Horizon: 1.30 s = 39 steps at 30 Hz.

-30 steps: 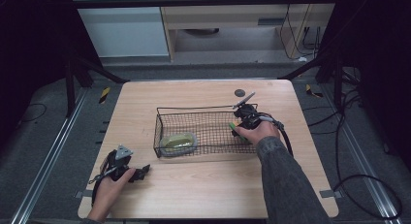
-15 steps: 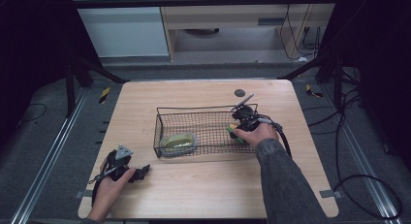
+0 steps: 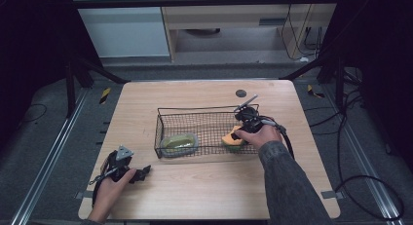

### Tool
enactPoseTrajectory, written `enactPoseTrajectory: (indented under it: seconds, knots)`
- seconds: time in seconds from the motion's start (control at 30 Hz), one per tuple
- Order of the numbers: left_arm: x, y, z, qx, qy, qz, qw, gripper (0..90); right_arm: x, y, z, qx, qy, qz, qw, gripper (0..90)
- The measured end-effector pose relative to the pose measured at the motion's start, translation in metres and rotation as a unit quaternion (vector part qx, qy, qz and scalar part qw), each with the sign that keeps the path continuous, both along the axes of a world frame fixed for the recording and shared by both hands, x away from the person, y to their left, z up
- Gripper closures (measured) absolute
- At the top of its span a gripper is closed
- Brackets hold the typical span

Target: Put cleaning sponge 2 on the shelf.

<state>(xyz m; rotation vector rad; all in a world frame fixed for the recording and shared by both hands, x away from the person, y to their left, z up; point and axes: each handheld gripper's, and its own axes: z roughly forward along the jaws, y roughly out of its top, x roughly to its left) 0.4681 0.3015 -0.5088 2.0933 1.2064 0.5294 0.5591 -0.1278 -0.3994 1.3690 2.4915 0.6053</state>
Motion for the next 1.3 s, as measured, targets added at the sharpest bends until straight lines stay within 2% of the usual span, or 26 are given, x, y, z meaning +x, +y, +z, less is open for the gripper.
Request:
enactPoseTrajectory:
  seconds: [0.13,0.43,0.57,0.87,1.1,1.3]
  knots:
    - [0.000,0.000,0.000,0.000,0.000,0.000,1.0000,0.0,-0.001,-0.003,0.001,-0.004,-0.009,0.001,1.0000,25.8]
    - [0.000,0.000,0.000,-0.001,0.000,0.000,1.0000,0.0,-0.003,-0.012,0.008,0.000,-0.030,-0.017,0.9994,14.0]
    - [0.000,0.000,0.000,-0.001,0.000,0.000,1.0000,0.0,-0.003,-0.019,0.010,0.010,-0.037,-0.025,0.9990,8.3]
    - [0.000,0.000,0.000,-0.001,0.000,0.001,1.0000,0.0,-0.009,-0.043,0.016,0.019,-0.062,-0.050,0.9967,6.5]
    - [0.000,0.000,0.000,-0.001,0.001,0.000,1.0000,0.0,-0.019,-0.071,0.018,0.020,-0.090,-0.084,0.9922,8.2]
    - [0.000,0.000,0.000,-0.001,0.001,0.000,1.0000,0.0,-0.035,-0.102,0.014,0.042,-0.121,-0.108,0.9859,11.4]
